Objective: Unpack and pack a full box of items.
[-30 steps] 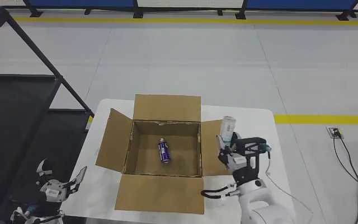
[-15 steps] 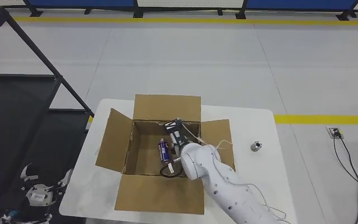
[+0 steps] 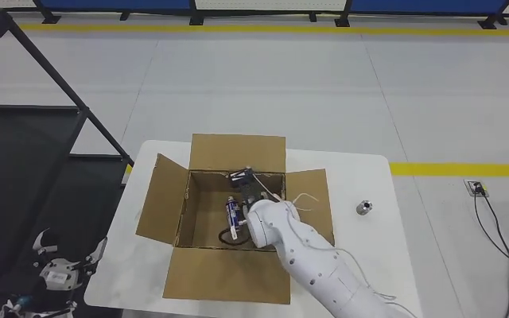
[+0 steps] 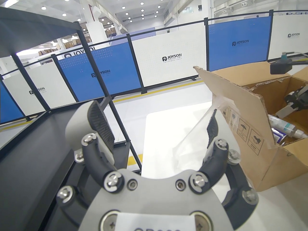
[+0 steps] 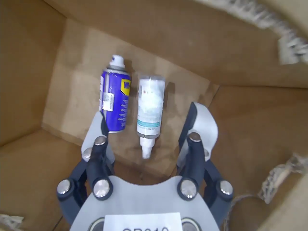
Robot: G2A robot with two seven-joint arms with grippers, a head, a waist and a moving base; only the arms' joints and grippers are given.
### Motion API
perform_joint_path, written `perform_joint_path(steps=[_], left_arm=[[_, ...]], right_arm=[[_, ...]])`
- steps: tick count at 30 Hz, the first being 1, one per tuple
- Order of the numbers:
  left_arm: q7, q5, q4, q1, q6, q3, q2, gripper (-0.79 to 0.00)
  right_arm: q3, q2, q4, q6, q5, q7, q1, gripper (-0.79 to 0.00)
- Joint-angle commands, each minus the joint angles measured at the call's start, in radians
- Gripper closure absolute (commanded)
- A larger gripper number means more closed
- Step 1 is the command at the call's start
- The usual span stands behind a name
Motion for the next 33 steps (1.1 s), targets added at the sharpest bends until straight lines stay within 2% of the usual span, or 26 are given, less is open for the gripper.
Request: perform_joint_path(steps=[1, 3, 8, 10, 12, 13, 16, 20, 26, 33], left_arm=[[0.001, 0.006, -0.003, 0.0, 0.001, 0.002, 0.0, -0.785], [0.002, 0.012, -0.005, 0.001, 0.003, 0.004, 0.0, -0.785], [0.002, 0.018, -0.008, 0.002, 0.005, 0.008, 0.0, -0.785], [0.002, 0.02, -0.007, 0.001, 0.007, 0.009, 0.0, -0.785], [0.001, 0.021, -0.008, 0.001, 0.01, 0.012, -0.001, -0.785], [0.0, 0.025, -0.009, 0.001, 0.011, 0.014, -0.001, -0.785], [-0.009, 0.028, -0.014, -0.001, 0.014, 0.021, -0.001, -0.785], [-0.024, 0.046, -0.022, -0.007, 0.018, 0.032, -0.001, -0.785], [-0.035, 0.071, -0.038, -0.004, 0.034, 0.049, -0.002, -0.785], [-0.044, 0.082, -0.052, -0.001, 0.048, 0.063, -0.003, -0.785]], right_arm=[[0.049, 0.02, -0.117, 0.02, -0.047, -0.025, -0.057, -0.785], [0.13, 0.047, -0.278, 0.022, -0.098, -0.047, -0.144, -0.785], [0.399, 0.109, -0.696, -0.055, -0.15, -0.111, -0.411, -0.785], [0.517, 0.122, -0.781, -0.049, -0.144, -0.157, -0.487, -0.785], [0.607, 0.129, -0.809, -0.039, -0.124, -0.183, -0.529, -0.785], [0.649, 0.132, -0.797, -0.02, -0.138, -0.187, -0.54, -0.785], [0.756, 0.144, -0.722, -0.046, -0.119, -0.077, -0.514, -0.785], [0.859, 0.159, -0.524, -0.112, -0.061, 0.04, -0.43, -0.785], [0.867, 0.176, -0.212, -0.14, -0.131, 0.129, -0.285, -0.785], [0.835, 0.182, -0.014, -0.143, -0.174, 0.137, -0.19, -0.785]])
